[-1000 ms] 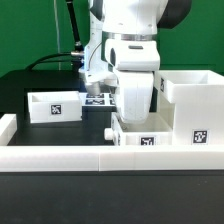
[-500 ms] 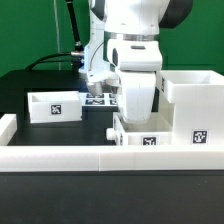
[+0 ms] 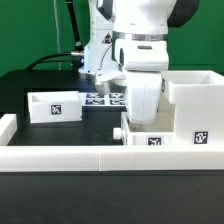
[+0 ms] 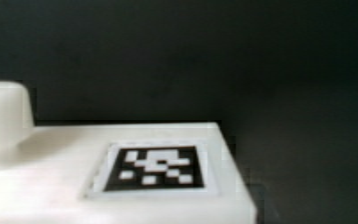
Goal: Assemble drawer
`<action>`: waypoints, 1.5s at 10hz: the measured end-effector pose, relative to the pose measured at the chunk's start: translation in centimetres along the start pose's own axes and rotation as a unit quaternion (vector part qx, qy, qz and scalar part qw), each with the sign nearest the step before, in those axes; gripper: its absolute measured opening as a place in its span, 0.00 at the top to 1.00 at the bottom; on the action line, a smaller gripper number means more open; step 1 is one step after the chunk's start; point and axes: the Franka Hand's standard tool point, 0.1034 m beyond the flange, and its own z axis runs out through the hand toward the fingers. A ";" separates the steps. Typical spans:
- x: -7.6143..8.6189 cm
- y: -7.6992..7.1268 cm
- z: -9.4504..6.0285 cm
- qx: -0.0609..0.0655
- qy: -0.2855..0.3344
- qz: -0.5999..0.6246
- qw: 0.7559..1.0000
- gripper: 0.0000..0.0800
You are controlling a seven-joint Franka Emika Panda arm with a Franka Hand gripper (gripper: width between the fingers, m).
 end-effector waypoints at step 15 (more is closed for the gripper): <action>-5.9 2.1 -4.6 -0.007 -0.012 -0.005 1.000 0.19</action>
Offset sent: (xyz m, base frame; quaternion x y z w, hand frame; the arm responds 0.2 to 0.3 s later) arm 0.0000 0.0000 0.0000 0.0000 0.0000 0.0000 1.0000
